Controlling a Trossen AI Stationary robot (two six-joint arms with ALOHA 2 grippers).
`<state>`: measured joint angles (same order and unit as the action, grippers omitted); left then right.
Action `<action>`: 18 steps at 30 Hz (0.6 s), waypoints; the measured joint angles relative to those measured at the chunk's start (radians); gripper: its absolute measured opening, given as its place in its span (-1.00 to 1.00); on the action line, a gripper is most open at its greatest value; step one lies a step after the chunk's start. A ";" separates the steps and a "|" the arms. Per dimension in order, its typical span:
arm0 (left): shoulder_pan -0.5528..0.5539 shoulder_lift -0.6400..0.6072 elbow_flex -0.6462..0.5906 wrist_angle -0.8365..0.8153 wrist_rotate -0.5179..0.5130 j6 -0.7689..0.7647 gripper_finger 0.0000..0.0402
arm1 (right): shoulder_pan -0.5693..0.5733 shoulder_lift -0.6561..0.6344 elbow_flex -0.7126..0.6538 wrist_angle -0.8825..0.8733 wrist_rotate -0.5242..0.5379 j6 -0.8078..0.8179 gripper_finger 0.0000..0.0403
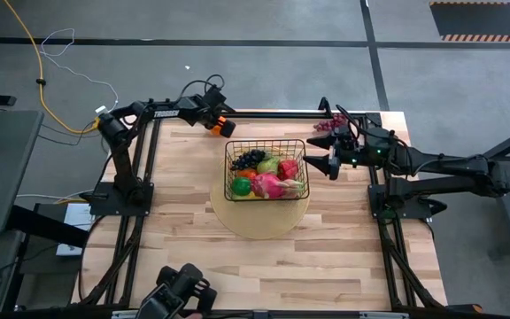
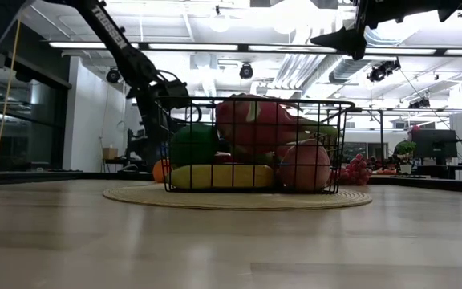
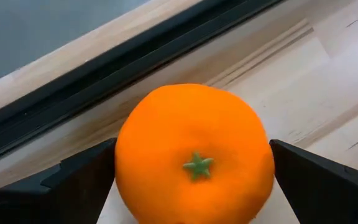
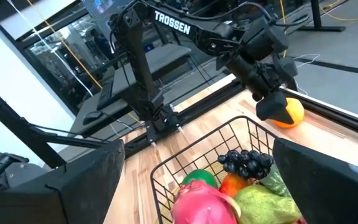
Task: Build produce basket
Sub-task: Put the orange into the black basket
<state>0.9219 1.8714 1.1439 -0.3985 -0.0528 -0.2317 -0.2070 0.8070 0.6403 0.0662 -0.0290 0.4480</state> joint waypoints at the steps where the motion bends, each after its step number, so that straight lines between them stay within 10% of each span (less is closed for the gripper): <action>1: -0.001 0.004 0.000 0.001 -0.002 0.000 0.97 | 0.000 0.000 0.000 0.000 0.000 0.000 0.98; 18: -0.001 0.013 0.000 0.003 -0.016 0.000 0.71 | 0.000 0.000 0.000 -0.003 0.000 -0.001 0.98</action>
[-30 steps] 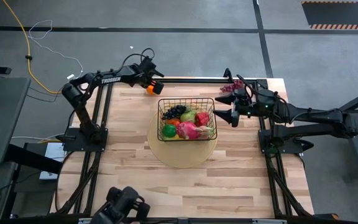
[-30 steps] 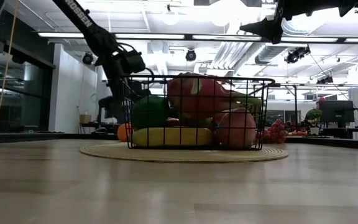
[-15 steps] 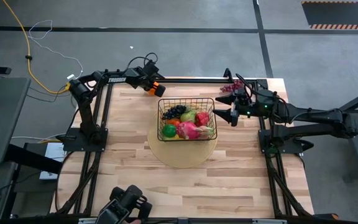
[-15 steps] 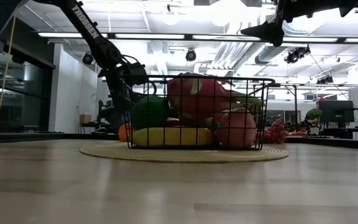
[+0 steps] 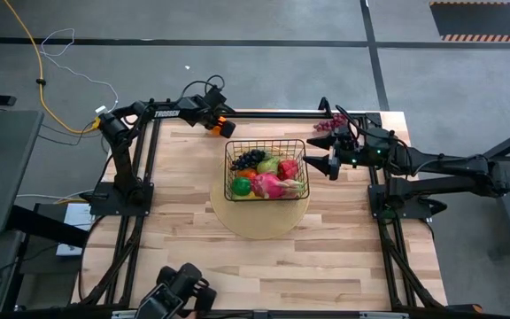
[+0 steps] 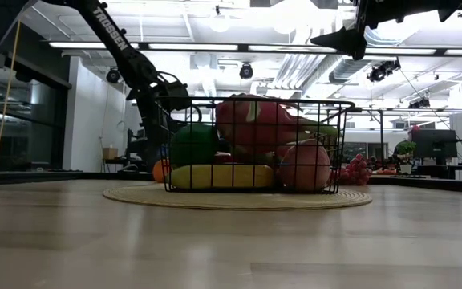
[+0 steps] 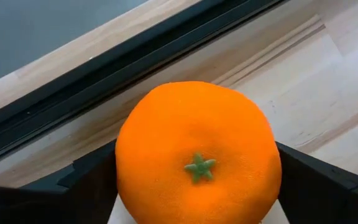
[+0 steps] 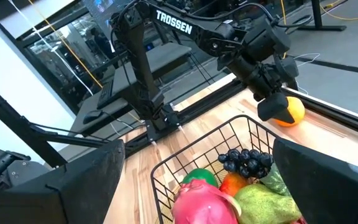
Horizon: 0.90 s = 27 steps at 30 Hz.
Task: Build produce basket
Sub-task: Put the orange into the black basket
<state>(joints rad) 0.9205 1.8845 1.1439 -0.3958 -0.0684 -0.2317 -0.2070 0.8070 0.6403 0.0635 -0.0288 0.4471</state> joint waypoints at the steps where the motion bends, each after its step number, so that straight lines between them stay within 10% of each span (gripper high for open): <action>1: 0.000 -0.001 0.000 0.000 0.008 0.000 0.66 | 0.000 0.000 0.000 0.000 0.000 -0.001 0.98; 17: -0.025 -0.552 -0.001 0.206 0.251 0.056 0.57 | 0.000 0.000 0.000 0.006 0.000 -0.009 0.98; 27: -0.345 -0.906 -0.001 0.176 0.282 0.066 0.58 | 0.000 0.000 0.000 0.024 -0.004 0.132 0.98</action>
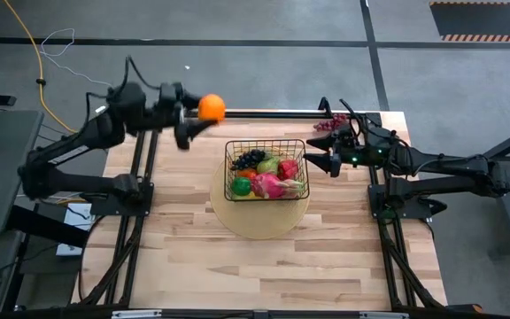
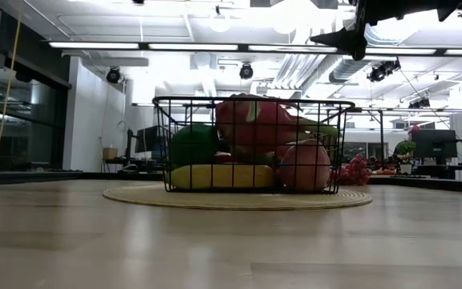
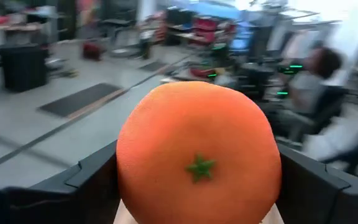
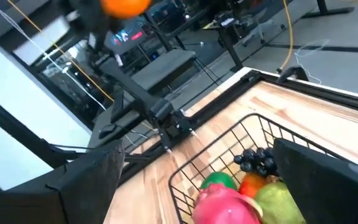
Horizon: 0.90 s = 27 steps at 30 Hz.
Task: Build produce basket
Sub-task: Put the orange into the black basket
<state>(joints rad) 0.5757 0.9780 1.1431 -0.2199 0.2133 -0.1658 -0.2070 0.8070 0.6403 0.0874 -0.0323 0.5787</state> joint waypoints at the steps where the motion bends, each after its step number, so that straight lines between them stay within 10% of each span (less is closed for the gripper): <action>1: -0.051 -0.010 0.000 0.002 -0.025 -0.006 0.58 | 0.000 0.000 0.000 0.007 -0.004 -0.002 0.98; 11: -0.482 0.008 -0.129 0.213 -0.299 -0.047 0.58 | 0.000 -0.001 0.000 0.184 -0.013 -0.106 0.98; 18: -0.495 -0.018 -0.365 0.476 -0.394 -0.136 0.58 | 0.042 0.006 0.000 0.173 -0.020 -0.380 0.98; 27: -0.489 0.003 -0.382 0.442 -0.408 -0.086 0.58 | 0.090 0.013 0.000 0.152 0.005 -0.504 0.98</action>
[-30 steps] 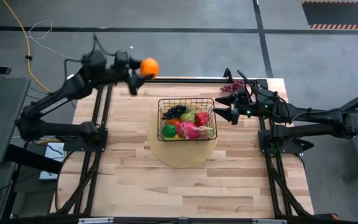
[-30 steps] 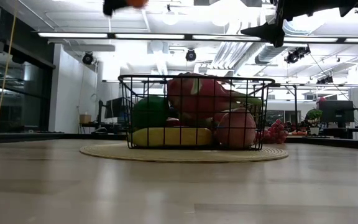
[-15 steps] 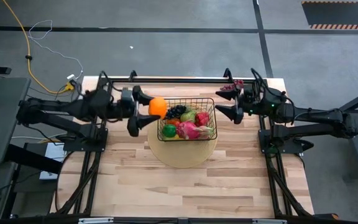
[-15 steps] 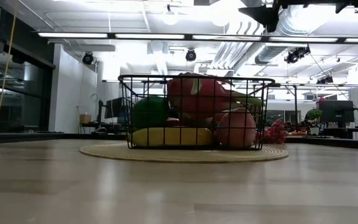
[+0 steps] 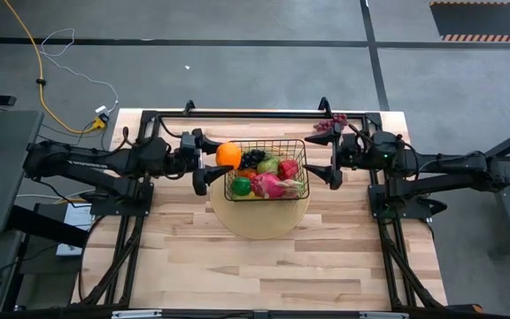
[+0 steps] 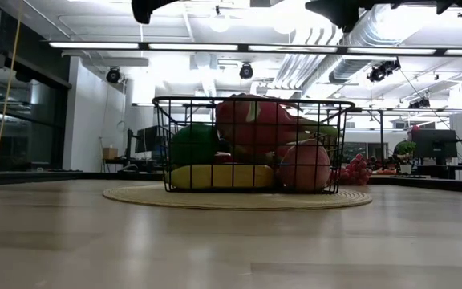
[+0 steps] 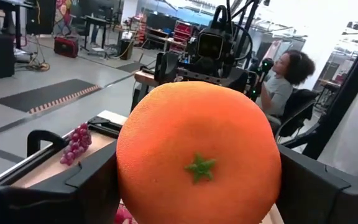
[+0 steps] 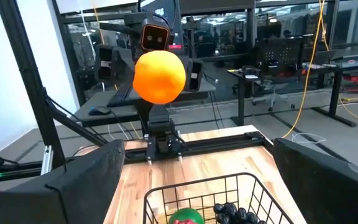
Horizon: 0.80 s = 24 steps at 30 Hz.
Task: Build produce basket
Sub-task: Put the orange into the black basket
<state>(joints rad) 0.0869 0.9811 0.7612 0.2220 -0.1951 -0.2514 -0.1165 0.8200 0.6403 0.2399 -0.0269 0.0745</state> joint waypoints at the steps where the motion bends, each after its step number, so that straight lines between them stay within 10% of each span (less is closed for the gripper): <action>1: 0.002 0.000 0.000 0.002 0.000 0.001 0.58 | 0.000 0.000 0.000 0.000 0.000 0.000 0.98; 16: 0.017 0.013 0.005 0.001 0.004 0.052 0.58 | 0.000 0.000 0.000 -0.003 0.000 0.023 0.98; 24: 0.135 0.232 0.261 -0.372 0.038 -0.009 0.58 | 0.000 0.000 0.000 -0.004 0.000 0.036 0.98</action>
<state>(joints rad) 0.2218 1.2136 1.0221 -0.1501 -0.1574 -0.2604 -0.1165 0.8200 0.6403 0.2363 -0.0265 0.1100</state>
